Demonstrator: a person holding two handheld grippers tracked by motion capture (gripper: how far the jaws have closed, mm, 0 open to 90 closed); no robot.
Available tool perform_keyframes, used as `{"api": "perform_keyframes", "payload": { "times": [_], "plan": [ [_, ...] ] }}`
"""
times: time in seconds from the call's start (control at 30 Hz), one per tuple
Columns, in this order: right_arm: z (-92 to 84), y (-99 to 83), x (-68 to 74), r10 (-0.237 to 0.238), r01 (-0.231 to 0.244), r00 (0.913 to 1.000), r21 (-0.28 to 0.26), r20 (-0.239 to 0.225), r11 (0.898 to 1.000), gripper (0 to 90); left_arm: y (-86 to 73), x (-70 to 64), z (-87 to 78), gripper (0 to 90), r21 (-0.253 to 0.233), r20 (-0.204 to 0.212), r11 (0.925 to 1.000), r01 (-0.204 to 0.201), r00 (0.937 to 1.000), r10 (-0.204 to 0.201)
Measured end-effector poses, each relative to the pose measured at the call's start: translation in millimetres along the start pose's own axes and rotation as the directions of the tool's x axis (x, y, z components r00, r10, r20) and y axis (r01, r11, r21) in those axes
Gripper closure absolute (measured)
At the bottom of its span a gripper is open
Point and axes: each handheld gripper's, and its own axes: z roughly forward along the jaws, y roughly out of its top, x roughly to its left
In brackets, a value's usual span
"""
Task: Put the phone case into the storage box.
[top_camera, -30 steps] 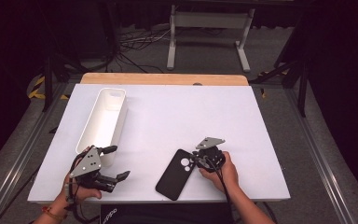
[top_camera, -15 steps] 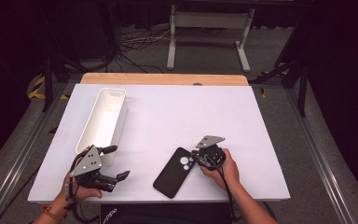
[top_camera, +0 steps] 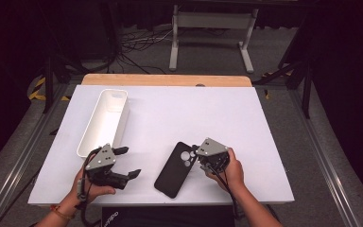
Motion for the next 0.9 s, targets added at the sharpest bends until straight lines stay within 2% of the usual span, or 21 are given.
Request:
{"api": "perform_keyframes", "payload": {
  "times": [0.03, 0.07, 0.2, 0.27, 0.3, 0.4, 0.43, 0.5, 0.57, 0.6, 0.7, 0.77, 0.9],
  "plan": [
    [0.0, 0.7, 0.8, -0.007, 0.007, 1.0, 0.002, -0.001, 1.0, 88.0, 3.1, -1.3, 4.5, 16.0, 0.013, 0.019, 0.9999, -0.002, 0.9998, 0.002],
    [0.2, 1.1, 1.8, -0.015, 0.015, 0.9999, 0.003, 0.007, 1.0, 88.1, 6.7, -3.6, 10.0, 16.3, 0.026, 0.02, 0.9994, -0.02, 0.9996, 0.02],
    [-2.8, 3.9, 2.0, -0.032, 0.033, 0.9992, -0.018, 0.023, 0.999, 88.1, 16.8, -10.9, 23.0, 16.8, 0.035, 0.046, 0.9981, -0.05, 0.9977, 0.049],
    [-7.6, 8.1, 3.7, -0.061, 0.063, 0.997, -0.041, 0.049, 0.997, 88.1, 23.0, -13.9, 29.3, 17.2, 0.039, 0.048, 0.9961, -0.079, 0.9959, 0.077],
    [-10.1, 10.5, 4.8, -0.077, 0.08, 0.995, -0.052, 0.063, 0.995, 88.2, 26.1, -14.5, 32.4, 18.5, 0.041, 0.031, 0.9945, -0.096, 0.995, 0.095],
    [-14.6, 15.3, 7.8, -0.114, 0.121, 0.9893, -0.074, 0.09, 0.99, 88.1, 33.4, -12.8, 39.9, 21.6, 0.035, 0.036, 0.9964, -0.078, 0.9964, 0.076],
    [-20.0, 20.8, 11.9, -0.155, 0.166, 0.9813, -0.101, 0.115, 0.981, 88.1, 38.1, -11.4, 43.8, 25.2, 0.031, 0.038, 0.9968, -0.073, 0.9967, 0.072],
    [-22.3, 23.9, 14.1, -0.178, 0.192, 0.9766, -0.108, 0.12, 0.976, 88.0, 44.3, -10.1, 48.3, 28.1, 0.023, 0.039, 0.9977, -0.064, 0.9972, 0.063],
    [-24.2, 27.8, 17.2, -0.209, 0.226, 0.9674, -0.116, 0.144, 0.967, 88.0, 49.9, -9.6, 53.2, 31.2, 0.023, 0.039, 0.9973, -0.07, 0.9968, 0.069],
    [-24.2, 27.8, 17.2, -0.209, 0.226, 0.9674, -0.116, 0.144, 0.967, 88.0, 49.9, -9.6, 53.2, 32.7, 0.023, 0.039, 0.9973, -0.07, 0.9968, 0.069],
    [-25.4, 36.4, 20.6, -0.257, 0.282, 0.9498, -0.13, 0.178, 0.951, 88.0, 57.1, -5.7, 63.0, 36.0, 0.025, 0.026, 0.9985, -0.048, 0.9985, 0.047],
    [-25.8, 38.1, 21.4, -0.261, 0.287, 0.9473, -0.131, 0.186, 0.949, 88.0, 58.5, -3.6, 63.9, 35.9, 0.023, 0.015, 0.9989, -0.04, 0.9991, 0.04],
    [-28.0, 45.4, 22.0, -0.29, 0.323, 0.9339, -0.151, 0.21, 0.934, 88.0, 64.1, 5.6, 62.8, 36.7, -0.002, 0.009, 0.9998, -0.02, 0.9998, 0.02]
  ]
}}
